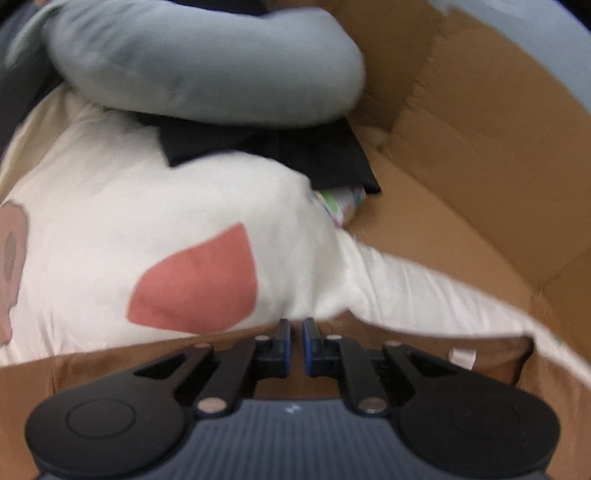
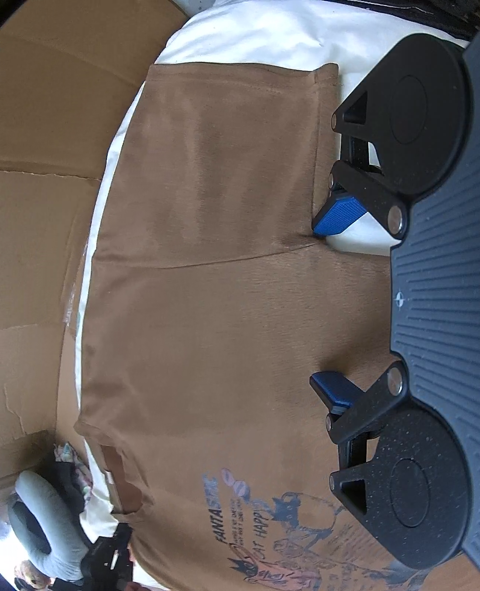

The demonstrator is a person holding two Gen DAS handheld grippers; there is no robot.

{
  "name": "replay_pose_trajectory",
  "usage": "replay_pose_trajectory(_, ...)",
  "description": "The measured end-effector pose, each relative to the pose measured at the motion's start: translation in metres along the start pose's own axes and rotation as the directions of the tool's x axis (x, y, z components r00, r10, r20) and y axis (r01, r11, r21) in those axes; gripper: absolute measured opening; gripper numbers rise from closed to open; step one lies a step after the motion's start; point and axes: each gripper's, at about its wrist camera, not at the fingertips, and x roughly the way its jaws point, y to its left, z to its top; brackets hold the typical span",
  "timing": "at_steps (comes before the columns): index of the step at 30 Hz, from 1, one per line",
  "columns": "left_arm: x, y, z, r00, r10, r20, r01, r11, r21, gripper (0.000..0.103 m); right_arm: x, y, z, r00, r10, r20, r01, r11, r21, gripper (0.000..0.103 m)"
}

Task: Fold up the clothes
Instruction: 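Raise both open tools above the brown T-shirt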

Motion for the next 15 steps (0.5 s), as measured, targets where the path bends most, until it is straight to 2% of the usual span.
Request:
replay_pose_trajectory(2,-0.01,0.006,0.0,1.0,-0.019,0.012,0.019,0.999,-0.026,0.02,-0.001,-0.001,-0.001,1.0,-0.002,0.001,0.002,1.0,0.01,0.086)
replay_pose_trajectory(7,-0.036,0.017,0.002,0.999,-0.037,0.011,0.037,0.999,0.005,0.028,-0.003,-0.003,-0.002,1.0,-0.009,0.005,0.009,1.0,0.029,0.086)
replay_pose_trajectory(11,-0.062,0.037,0.003,0.999,-0.041,0.028,0.041,0.999,-0.001,0.039,-0.008,-0.007,0.008,1.0,0.013,0.017,-0.014,0.998,0.054,0.086)
replay_pose_trajectory(15,-0.095,0.058,-0.002,0.999,-0.027,0.047,0.029,0.999,-0.035,0.043,-0.025,-0.007,0.017,0.998,0.028,0.053,-0.03,0.999,0.042,0.086)
